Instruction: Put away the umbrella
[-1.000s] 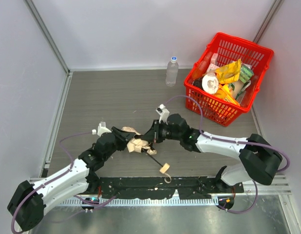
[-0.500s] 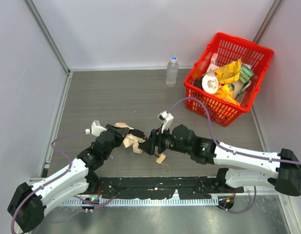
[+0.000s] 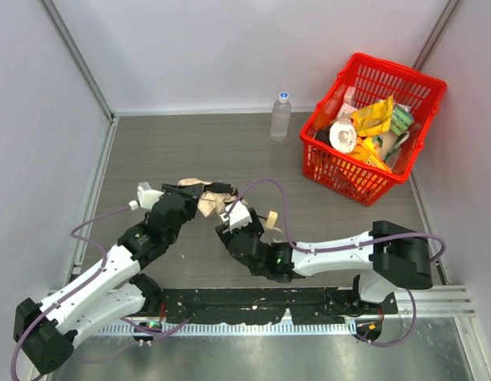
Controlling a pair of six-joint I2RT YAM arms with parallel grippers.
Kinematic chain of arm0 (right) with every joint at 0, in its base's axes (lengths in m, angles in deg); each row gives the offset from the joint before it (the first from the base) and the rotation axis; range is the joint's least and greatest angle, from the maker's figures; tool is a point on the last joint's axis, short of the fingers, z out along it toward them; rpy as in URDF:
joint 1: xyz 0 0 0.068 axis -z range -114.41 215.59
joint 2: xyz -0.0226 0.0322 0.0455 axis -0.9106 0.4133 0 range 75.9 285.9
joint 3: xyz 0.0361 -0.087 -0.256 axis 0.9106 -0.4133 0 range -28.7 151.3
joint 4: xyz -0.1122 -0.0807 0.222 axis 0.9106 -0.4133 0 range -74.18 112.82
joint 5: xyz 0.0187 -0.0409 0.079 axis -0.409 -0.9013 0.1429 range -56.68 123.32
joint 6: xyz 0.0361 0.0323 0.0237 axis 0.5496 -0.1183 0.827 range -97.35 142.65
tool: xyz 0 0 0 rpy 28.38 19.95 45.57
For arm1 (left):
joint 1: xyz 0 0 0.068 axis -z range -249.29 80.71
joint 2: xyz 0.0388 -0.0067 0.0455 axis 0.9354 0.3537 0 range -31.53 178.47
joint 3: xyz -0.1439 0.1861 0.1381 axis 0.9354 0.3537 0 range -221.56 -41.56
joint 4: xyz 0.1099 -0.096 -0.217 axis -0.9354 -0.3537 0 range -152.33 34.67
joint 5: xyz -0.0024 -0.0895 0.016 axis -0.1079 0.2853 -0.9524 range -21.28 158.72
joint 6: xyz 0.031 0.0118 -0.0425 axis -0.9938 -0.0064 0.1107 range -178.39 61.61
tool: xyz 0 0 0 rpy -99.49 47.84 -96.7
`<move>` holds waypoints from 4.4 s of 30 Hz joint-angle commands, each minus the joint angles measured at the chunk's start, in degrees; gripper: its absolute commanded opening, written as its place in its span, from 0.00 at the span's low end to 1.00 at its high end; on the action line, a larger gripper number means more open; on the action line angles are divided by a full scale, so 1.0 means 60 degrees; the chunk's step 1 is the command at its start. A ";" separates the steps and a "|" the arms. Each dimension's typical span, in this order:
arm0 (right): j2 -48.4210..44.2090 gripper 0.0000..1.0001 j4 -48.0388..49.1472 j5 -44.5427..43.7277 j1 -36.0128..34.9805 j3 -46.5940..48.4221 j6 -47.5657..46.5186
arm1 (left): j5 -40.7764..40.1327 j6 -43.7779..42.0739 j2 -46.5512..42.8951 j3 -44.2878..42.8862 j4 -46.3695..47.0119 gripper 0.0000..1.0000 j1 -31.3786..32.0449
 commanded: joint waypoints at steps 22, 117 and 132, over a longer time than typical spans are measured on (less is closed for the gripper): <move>0.0158 0.66 0.2958 -0.0694 -0.0320 0.0536 -0.1915 | -0.0330 0.1503 -0.0236 -0.1485 -0.1353 0.00 -0.0044; -0.3594 0.01 0.5071 1.3842 -0.0042 -0.0827 0.4710 | 0.0506 -0.1103 -0.1481 -0.1852 0.2396 0.00 -0.0029; -0.2167 0.01 0.1615 1.0788 -0.0202 0.0142 0.2900 | 0.0447 -0.0490 -0.1569 -0.1690 0.3085 0.00 -0.0044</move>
